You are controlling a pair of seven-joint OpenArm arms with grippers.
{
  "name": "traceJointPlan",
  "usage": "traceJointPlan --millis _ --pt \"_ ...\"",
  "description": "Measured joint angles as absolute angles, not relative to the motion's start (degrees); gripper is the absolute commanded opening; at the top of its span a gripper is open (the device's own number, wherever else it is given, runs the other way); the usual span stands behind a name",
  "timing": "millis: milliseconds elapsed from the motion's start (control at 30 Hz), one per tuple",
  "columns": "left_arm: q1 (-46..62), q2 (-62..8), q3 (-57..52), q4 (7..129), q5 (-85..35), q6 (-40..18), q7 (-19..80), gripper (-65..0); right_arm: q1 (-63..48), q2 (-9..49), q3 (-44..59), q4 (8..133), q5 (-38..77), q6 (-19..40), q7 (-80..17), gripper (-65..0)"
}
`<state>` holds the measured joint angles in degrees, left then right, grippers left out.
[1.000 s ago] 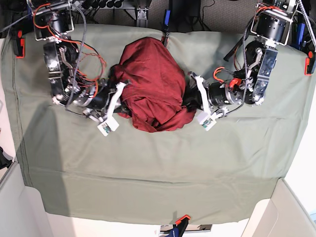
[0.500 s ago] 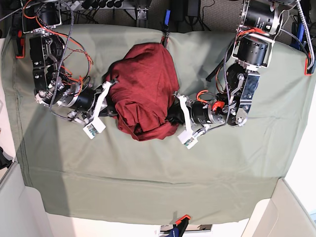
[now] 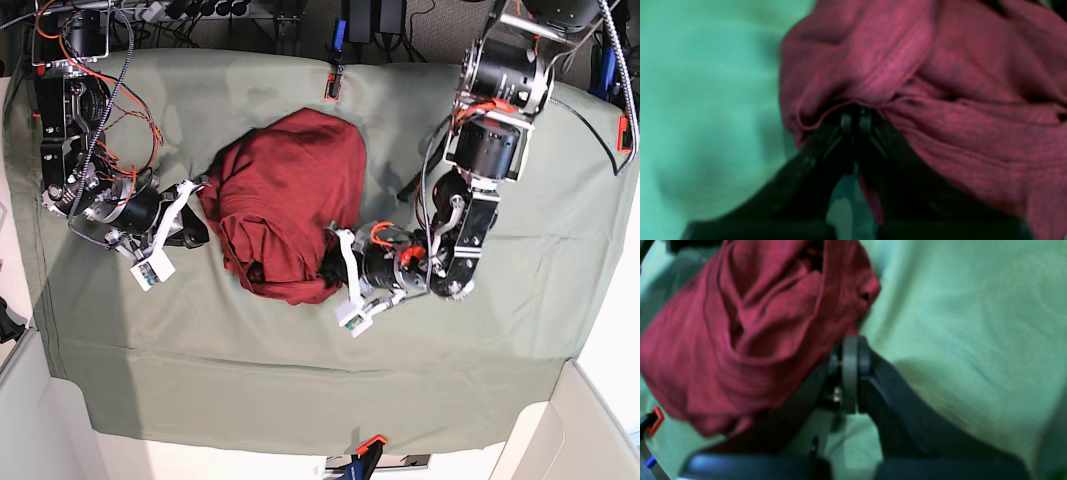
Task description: Fold the T-shirt properly
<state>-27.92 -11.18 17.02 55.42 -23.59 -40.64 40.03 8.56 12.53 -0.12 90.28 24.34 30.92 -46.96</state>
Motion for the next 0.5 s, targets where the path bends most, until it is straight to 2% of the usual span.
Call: traceJointPlan --millis 200,400,500 --pt "-31.83 -16.1 17.04 52.36 -24.88 -40.07 41.04 -63.7 8.56 12.53 -0.12 90.28 24.16 30.0 -46.54 -65.0" --pt "-28.36 -22.83 16.95 53.69 -47.72 -39.57 55.35 -63.7 8.54 12.19 -0.1 90.28 23.9 29.98 -46.19 -65.0" --pt "-22.92 -24.91 17.1 58.37 -55.07 -39.59 57.67 -63.7 8.54 10.9 0.54 90.28 23.55 29.93 -46.26 -65.0"
